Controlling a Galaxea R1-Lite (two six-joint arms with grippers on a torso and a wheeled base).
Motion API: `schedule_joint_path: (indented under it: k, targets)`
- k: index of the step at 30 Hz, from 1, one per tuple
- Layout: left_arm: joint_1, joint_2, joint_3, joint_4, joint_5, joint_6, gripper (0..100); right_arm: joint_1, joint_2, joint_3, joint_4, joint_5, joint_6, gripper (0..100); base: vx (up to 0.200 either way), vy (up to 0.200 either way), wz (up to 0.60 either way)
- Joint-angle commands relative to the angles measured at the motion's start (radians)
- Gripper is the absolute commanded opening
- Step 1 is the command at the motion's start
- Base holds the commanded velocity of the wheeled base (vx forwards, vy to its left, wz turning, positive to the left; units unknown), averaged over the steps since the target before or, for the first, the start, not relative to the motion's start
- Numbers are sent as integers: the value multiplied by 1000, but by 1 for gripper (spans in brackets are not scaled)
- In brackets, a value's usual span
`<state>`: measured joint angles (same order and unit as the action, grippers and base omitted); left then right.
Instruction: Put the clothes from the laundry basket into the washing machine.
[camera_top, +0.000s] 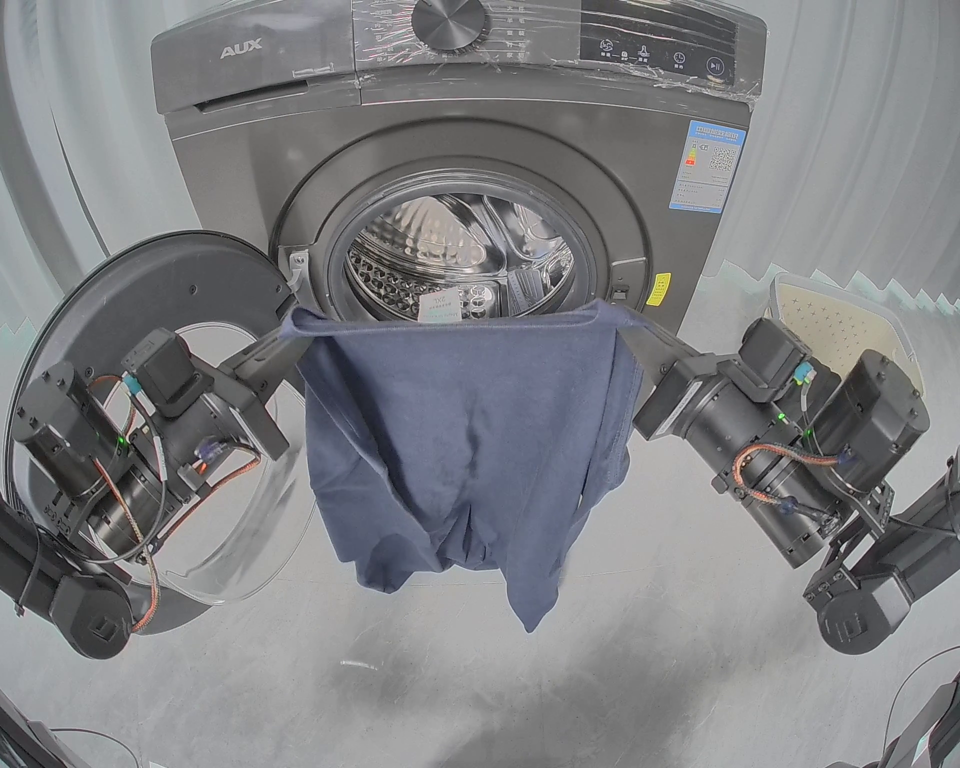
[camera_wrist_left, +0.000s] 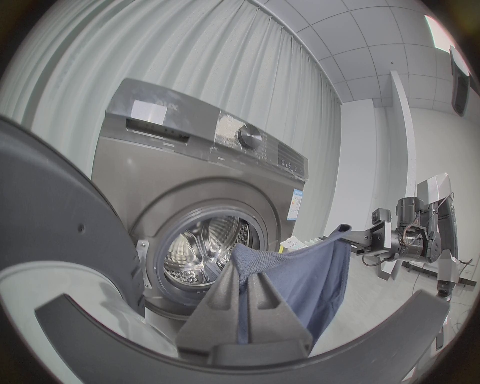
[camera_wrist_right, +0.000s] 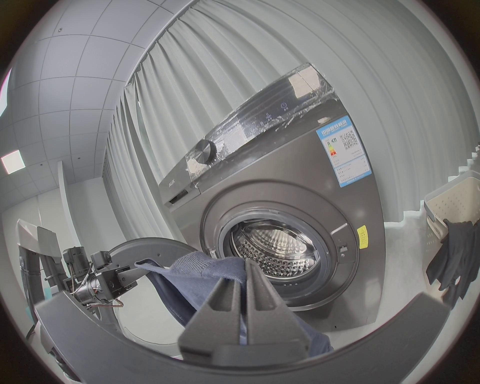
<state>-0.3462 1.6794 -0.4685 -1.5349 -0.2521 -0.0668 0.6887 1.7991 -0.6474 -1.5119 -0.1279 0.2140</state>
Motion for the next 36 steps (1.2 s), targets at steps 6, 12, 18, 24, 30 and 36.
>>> schedule_joint_path:
  k: [6,12,18,24,30,36]
  targets:
    - [-11,-20,-41,-11,14,4,0,-5,-67,-26,10,-1,-7,0,0,0,0]
    - [-39,-92,-93,9,20,1,0,-9,-118,-52,29,-1,-18,0,0,0,0]
    - [-82,-138,-99,64,40,1,0,-9,-130,-55,36,-1,-19,0,0,0,0]
    - [-83,-136,-96,65,39,-1,0,-11,-130,-49,36,-1,-19,0,0,0,0]
    - [-183,-76,-70,79,40,-1,0,18,-96,103,35,13,-18,0,0,0,0]
    - [-201,-13,-70,44,40,-2,0,104,74,132,9,48,-13,0,0,0,0]
